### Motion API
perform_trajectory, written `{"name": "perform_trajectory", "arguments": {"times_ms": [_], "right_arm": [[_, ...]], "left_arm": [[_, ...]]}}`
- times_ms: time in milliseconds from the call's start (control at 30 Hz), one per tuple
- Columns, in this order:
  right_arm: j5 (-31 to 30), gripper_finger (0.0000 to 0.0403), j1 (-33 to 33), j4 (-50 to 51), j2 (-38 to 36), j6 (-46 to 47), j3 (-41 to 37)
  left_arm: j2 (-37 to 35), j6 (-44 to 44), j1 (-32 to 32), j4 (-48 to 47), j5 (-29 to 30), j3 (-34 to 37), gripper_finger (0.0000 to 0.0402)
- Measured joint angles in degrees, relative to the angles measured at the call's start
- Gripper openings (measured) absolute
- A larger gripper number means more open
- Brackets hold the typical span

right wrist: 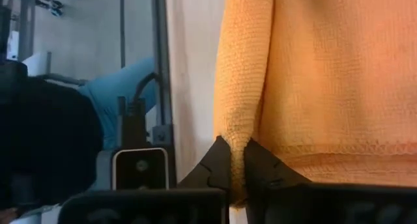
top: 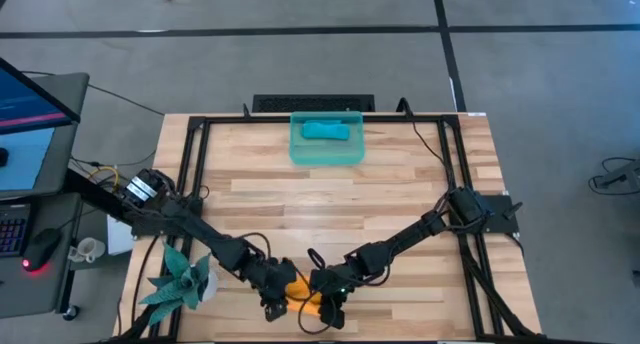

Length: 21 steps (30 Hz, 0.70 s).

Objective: Roll microfiber towels into tight, uniform cylinder then place into a basket
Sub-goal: Roll the orange microfiber cloth

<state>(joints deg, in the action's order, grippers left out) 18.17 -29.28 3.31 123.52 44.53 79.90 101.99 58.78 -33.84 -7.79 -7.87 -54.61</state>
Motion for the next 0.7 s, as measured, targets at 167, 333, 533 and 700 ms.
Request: {"name": "perform_trajectory", "arguments": {"times_ms": [167,333,533,700], "right_arm": [[-0.1,0.0035,0.51,1.08,0.04,0.39,-0.15],[0.04,0.004,0.76,1.36,0.11,0.49,-0.15],[0.13,0.0055,0.91,1.19,0.24,1.08,-0.15],[1.13,0.0092,1.18,1.59,0.35,1.54,-0.19]], "left_arm": [[3.17,3.3,2.53,0.3,-3.95,-0.04,0.0021],[5.74,3.85,3.86,2.16,-8.97,-0.17,0.0022],[5.83,3.66,4.28,1.81,-8.91,-0.17,0.0022],[5.82,2.52,4.26,0.31,-8.62,-0.17,0.0022]]}}
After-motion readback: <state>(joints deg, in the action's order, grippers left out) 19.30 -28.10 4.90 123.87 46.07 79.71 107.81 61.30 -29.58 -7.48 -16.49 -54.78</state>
